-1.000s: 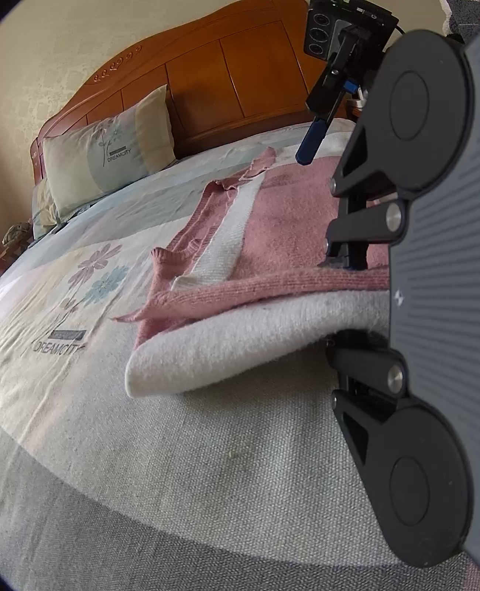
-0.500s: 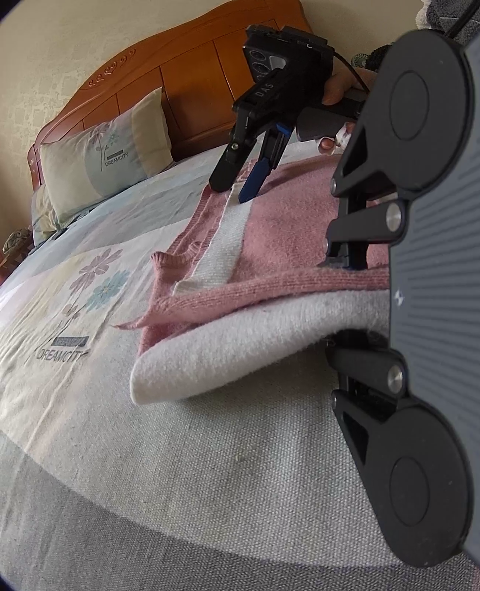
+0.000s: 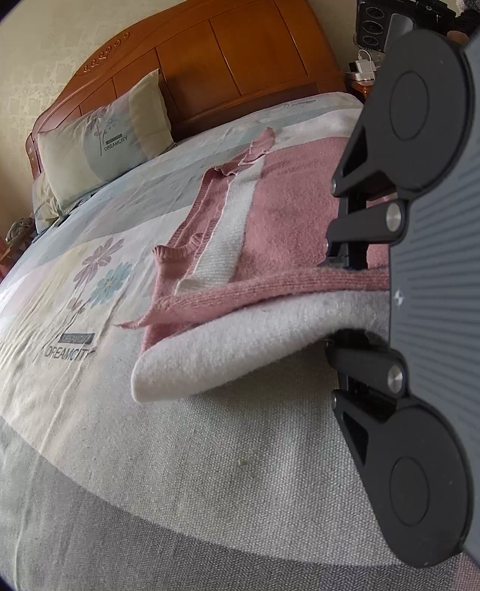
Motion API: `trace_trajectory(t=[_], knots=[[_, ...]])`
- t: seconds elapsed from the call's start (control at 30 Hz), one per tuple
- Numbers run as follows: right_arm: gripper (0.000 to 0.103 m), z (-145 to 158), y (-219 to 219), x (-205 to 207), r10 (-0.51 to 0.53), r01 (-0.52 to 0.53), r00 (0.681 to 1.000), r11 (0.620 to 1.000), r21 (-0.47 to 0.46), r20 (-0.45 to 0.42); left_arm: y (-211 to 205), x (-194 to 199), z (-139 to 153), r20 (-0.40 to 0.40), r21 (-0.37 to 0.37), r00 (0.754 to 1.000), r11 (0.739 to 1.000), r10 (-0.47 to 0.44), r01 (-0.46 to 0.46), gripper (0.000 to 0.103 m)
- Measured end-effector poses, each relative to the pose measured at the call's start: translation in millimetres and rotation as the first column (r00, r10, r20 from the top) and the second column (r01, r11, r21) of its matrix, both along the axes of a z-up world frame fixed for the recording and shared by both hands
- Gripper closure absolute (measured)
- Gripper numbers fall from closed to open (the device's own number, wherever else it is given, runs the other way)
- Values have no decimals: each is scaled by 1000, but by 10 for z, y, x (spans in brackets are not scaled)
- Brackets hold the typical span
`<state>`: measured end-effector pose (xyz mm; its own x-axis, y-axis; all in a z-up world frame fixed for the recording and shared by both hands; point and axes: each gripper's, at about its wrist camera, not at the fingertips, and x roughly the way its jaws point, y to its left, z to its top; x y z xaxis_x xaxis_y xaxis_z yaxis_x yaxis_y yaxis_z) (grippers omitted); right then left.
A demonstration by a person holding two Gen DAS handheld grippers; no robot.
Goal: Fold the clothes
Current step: 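Lift the gripped side edge with the left tool toward the sweater middle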
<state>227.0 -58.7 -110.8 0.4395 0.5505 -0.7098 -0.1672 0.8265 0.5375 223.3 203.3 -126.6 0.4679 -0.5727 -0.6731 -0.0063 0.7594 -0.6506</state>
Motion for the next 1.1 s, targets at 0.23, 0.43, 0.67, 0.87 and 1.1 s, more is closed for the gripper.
trace_trajectory(t=[0.23, 0.43, 0.67, 0.87, 1.1], knots=[[0, 5, -195, -232, -39, 39, 999, 999, 31, -19, -53, -11, 81, -20, 23, 999, 999, 26, -25, 88], [0, 141, -370, -302, -51, 50, 998, 998, 35, 34, -111, -46, 309, 8, 20, 1000, 1000, 16, -16, 88], [0, 213, -655, -315, -72, 69, 996, 997, 45, 61, -357, -64, 743, 68, 52, 997, 998, -46, 42, 87], [0, 292, -947, -360, -109, 104, 990, 992, 67, 91, -594, -33, 1028, 95, 13, 992, 997, -77, 76, 86], [0, 286, -1230, -418, -152, 142, 983, 985, 97, 100, -1020, 15, 1278, 114, 1, 986, 992, -122, 123, 86]])
